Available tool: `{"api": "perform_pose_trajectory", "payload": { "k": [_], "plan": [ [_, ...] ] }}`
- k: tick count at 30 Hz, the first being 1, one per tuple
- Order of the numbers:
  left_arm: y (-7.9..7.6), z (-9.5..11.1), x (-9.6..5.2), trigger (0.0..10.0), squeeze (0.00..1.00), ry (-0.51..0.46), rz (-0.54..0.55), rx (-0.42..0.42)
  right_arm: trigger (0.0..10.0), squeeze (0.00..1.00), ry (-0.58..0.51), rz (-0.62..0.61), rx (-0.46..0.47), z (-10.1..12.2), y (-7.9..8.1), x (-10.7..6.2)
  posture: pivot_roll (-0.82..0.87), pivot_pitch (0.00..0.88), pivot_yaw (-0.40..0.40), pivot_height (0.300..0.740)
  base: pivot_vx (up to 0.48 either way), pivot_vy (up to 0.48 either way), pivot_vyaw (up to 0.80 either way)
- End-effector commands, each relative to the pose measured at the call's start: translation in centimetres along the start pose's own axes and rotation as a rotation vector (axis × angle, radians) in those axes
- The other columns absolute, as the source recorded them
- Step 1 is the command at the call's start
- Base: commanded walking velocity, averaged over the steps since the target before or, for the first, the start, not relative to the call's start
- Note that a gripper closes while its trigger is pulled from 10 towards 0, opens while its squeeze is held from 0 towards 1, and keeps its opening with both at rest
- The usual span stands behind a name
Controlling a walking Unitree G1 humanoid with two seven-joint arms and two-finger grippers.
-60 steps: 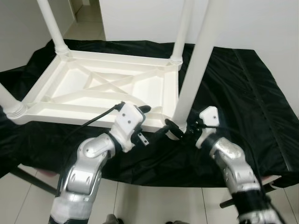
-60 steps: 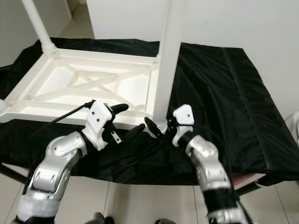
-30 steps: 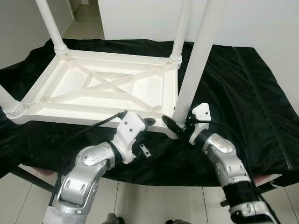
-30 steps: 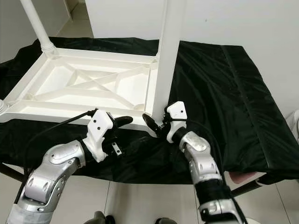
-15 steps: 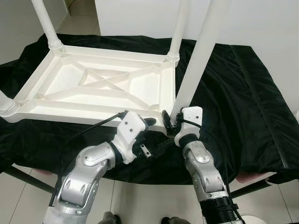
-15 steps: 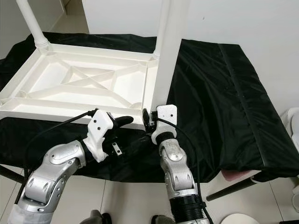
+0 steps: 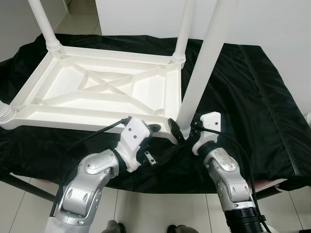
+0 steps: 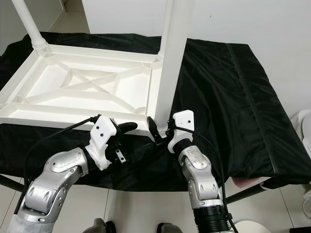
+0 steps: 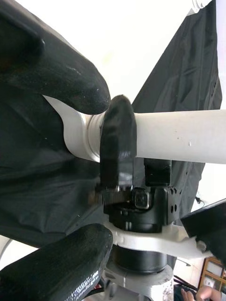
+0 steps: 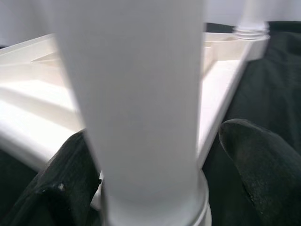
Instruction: Building children table
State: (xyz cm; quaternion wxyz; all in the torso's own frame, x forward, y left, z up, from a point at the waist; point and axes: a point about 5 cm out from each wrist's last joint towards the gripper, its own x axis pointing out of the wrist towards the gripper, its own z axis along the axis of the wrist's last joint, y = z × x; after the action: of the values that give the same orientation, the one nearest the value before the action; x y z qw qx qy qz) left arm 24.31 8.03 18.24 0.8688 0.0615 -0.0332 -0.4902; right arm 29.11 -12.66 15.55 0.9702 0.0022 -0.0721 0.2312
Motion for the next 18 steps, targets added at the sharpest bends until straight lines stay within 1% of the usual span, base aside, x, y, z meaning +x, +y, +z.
{"api": "perform_pose_trajectory", "payload": {
  "k": [1,3,4,5,7,9,10,12,13,14,15,18],
  "plan": [
    [0.4,0.2,-0.2,10.0,0.0,-0.004,0.092,0.015,10.0,0.0,0.002,0.066,-0.005,0.0,-0.6,-0.3,-0.11,0.141,0.004,0.74,0.0,0.0,0.0],
    [0.4,0.2,-0.1,10.0,0.0,-0.005,0.094,0.021,10.0,0.0,0.026,0.166,-0.036,-0.2,-1.3,-0.4,-0.11,0.133,0.005,0.74,0.0,0.0,0.0],
    [0.4,0.2,-0.1,10.0,0.0,-0.005,0.093,0.023,10.0,0.0,0.031,0.195,-0.05,-0.3,-1.5,-0.4,-0.11,0.133,0.005,0.74,0.0,0.0,0.0],
    [0.4,0.2,-0.1,10.0,0.0,-0.005,0.093,0.023,10.0,0.0,0.031,0.195,-0.05,-0.3,-1.5,-0.4,-0.11,0.133,0.005,0.74,0.0,0.0,0.0],
    [0.3,0.1,0.0,10.0,0.0,-0.001,0.096,0.03,10.0,0.0,0.034,0.233,-0.076,-0.3,-1.8,-0.1,-0.11,0.128,0.006,0.74,0.0,0.0,0.0],
    [0.3,0.1,0.0,10.0,0.0,-0.001,0.096,0.03,10.0,0.0,0.034,0.233,-0.076,-0.3,-1.8,-0.1,-0.11,0.128,0.006,0.74,0.0,0.0,0.0],
    [0.3,0.0,0.0,10.0,0.0,0.004,0.101,0.032,10.0,0.0,0.037,0.262,-0.089,-0.2,-2.0,0.2,-0.11,0.126,0.01,0.74,0.0,0.0,0.0],
    [0.5,-0.7,-0.1,10.0,0.0,0.04,0.145,0.053,10.0,0.0,0.049,0.324,-0.124,-0.2,-2.5,1.0,-0.11,0.116,0.014,0.74,0.0,0.0,0.0],
    [0.6,-0.9,-0.2,10.0,0.0,0.05,0.16,0.073,10.0,0.0,0.057,0.346,-0.135,-0.2,-2.7,1.3,-0.11,0.112,0.015,0.74,0.0,0.0,0.0],
    [0.6,-0.9,-0.2,10.0,0.0,0.05,0.16,0.073,10.0,0.0,0.057,0.346,-0.135,-0.2,-2.7,1.3,-0.11,0.112,0.015,0.74,0.0,0.0,0.0],
    [0.6,-1.1,-0.2,10.0,0.0,0.055,0.168,0.074,10.0,0.0,0.063,0.365,-0.14,-0.2,-2.8,1.7,-0.11,0.109,0.015,0.74,0.0,0.0,0.0],
    [0.6,-1.1,-0.2,10.0,0.0,0.055,0.172,0.072,10.0,0.0,0.067,0.386,-0.146,-0.2,-2.9,2.2,-0.11,0.106,0.012,0.74,0.0,0.0,0.0]
  ]
}}
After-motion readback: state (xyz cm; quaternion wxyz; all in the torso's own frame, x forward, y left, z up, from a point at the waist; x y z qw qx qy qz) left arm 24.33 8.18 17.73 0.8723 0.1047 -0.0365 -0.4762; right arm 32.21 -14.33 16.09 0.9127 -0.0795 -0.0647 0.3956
